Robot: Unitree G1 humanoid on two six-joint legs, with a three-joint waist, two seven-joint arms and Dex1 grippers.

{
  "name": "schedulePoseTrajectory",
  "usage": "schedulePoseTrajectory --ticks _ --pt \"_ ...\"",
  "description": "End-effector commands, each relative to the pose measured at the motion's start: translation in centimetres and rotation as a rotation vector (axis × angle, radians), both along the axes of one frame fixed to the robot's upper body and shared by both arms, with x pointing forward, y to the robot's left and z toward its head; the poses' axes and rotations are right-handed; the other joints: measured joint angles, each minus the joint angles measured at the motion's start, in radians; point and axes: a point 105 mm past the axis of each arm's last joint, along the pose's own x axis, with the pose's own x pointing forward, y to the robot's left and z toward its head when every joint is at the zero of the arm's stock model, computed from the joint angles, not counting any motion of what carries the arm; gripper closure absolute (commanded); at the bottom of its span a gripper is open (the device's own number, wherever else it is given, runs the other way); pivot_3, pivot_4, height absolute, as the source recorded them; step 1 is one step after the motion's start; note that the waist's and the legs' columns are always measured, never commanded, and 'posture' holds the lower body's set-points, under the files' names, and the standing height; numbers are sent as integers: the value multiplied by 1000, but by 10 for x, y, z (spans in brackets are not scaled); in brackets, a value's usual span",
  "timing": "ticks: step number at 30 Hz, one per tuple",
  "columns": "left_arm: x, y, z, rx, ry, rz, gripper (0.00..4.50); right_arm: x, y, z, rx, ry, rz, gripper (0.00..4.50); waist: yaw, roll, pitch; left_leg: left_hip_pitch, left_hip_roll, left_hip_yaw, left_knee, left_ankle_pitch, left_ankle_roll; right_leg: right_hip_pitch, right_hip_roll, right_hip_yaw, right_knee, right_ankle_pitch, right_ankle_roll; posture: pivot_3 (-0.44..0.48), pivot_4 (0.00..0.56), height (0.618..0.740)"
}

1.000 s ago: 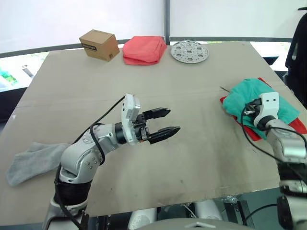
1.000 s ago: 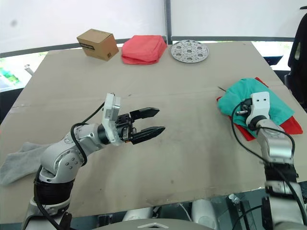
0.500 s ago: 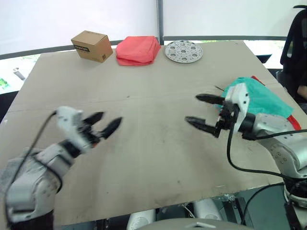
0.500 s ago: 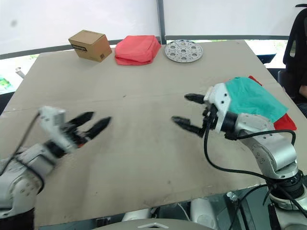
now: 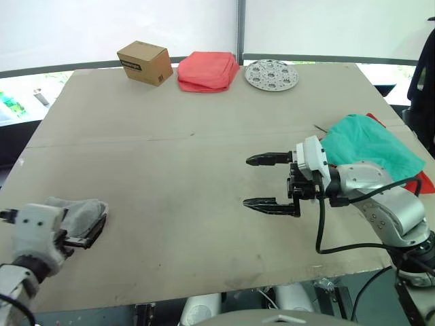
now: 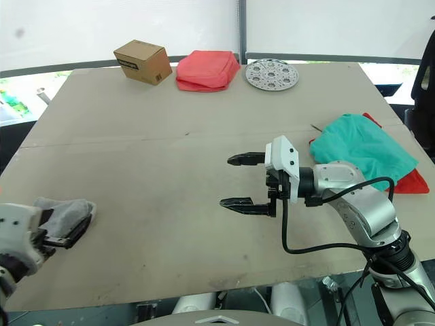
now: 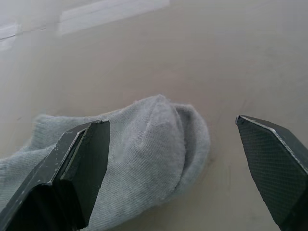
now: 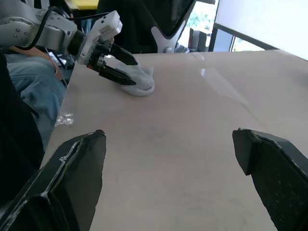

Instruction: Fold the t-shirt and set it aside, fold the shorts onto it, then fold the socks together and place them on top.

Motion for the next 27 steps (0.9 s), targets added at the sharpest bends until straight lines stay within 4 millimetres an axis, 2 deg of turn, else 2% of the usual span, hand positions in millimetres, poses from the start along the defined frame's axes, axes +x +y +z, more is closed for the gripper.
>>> schedulePoseTrajectory --ticks 1,4,5,6,8,9,10,11,14,16,18,20,24,26,27 --pt "8 0 -25 21 76 -33 0 -3 -3 9 17 -54 -9 57 -1 0 0 0 0 0 0 0 0 0 0 0 0 0 0 0 150 740" --pt "6 6 -49 -19 149 33 0 -5 -7 8 11 -58 -25 57 1 3 -3 0 0 0 -1 0 0 -1 -2 -1 0 0 -1 0 150 740" --pt "4 5 -54 -30 167 31 551 -6 -9 9 14 -60 -30 0 2 5 -4 0 0 0 -1 0 0 -1 -3 -1 0 0 -1 0 150 740" --pt "4 3 -57 -37 178 25 842 -7 -10 10 16 -61 -33 0 2 8 -5 0 0 1 -1 0 0 0 -5 -1 0 0 -1 0 150 740" --pt "11 -9 -54 -98 149 -20 1864 -10 -13 10 10 -99 -37 0 1 13 -8 0 -1 1 -2 -2 -4 0 -6 -2 0 0 -1 0 150 740" --pt "23 -23 -44 -170 100 -74 2204 -11 -13 10 9 -110 -39 0 0 15 -10 0 0 1 -2 -2 -4 0 -6 -2 0 0 -1 0 150 740" --pt "33 -37 -35 -225 62 -129 2871 -13 -15 11 11 -117 -39 0 4 16 -10 0 0 1 -3 -2 -4 0 -6 -4 0 -1 -1 0 150 740" --pt "41 -47 -28 -256 42 -169 3041 -14 -15 12 12 -119 -39 0 4 16 -10 0 0 1 -2 -2 -3 0 -8 -7 0 -1 -1 0 150 740" --pt "60 -86 -15 -372 27 -269 4439 -17 -20 15 16 -119 -50 0 8 14 -10 -6 0 -1 1 0 0 0 -11 -14 0 -1 -1 0 150 740" --pt "66 -113 -10 -412 46 -352 4493 -18 -24 16 11 -110 -61 0 10 12 -10 -9 -1 -2 3 0 0 0 -11 -16 -1 0 -1 0 150 740" --pt "76 -156 -14 -437 91 -432 4493 -16 -36 12 -39 -107 -109 0 8 9 -12 -10 -1 -2 4 0 1 0 -11 -16 -2 0 -1 0 150 740" --pt "83 -190 -18 -448 125 -473 4493 -16 -47 10 -80 -108 -158 0 9 8 -12 -10 -2 -2 4 0 1 1 -12 -16 -3 0 -1 0 150 740" --pt "83 -231 -21 -473 179 -501 4493 -17 -56 13 -97 -110 -219 0 -2 7 -12 -10 -3 -1 4 1 1 2 -8 -17 -3 0 -1 0 150 740" --pt "79 -247 -17 -478 184 -545 4493 -19 -58 15 -99 -108 -237 0 -2 8 -12 -9 -2 -1 4 1 1 2 -2 -18 -2 0 0 0 150 740" --pt "84 -262 -10 -526 182 -617 4493 -21 -60 14 -105 -95 -255 0 0 7 -12 -9 -2 -2 4 1 1 2 0 -18 -1 0 0 0 150 740"
